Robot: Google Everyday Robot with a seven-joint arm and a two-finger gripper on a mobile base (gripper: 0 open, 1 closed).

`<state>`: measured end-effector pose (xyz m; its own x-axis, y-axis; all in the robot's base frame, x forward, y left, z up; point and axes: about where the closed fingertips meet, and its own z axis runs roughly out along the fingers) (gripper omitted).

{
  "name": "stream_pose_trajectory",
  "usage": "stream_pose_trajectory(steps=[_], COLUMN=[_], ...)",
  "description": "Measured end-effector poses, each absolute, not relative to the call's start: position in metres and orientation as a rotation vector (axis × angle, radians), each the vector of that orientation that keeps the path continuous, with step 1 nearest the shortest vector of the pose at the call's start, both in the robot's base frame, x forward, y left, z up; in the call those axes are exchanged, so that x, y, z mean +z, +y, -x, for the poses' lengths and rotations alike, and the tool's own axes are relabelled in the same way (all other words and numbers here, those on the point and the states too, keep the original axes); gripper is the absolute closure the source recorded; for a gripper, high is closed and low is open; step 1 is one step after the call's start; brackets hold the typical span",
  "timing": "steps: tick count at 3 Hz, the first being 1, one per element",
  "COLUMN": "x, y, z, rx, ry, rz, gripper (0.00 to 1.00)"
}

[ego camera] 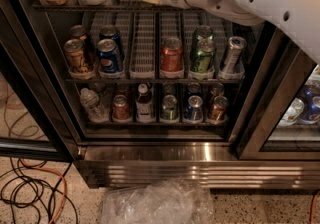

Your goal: Pick water bottle from top shelf of fridge

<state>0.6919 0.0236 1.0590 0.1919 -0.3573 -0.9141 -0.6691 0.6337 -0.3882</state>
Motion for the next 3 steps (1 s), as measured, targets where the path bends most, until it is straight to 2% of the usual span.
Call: stream_pose_trajectory(steps=[1,3], x=[1.063,1.059], y=[0.020,0.020], z=[-0.694,-0.708], rx=[0.269,0.294], ry=[1.416,1.443], rz=[0.940,0.955], gripper=[0.00,0.00])
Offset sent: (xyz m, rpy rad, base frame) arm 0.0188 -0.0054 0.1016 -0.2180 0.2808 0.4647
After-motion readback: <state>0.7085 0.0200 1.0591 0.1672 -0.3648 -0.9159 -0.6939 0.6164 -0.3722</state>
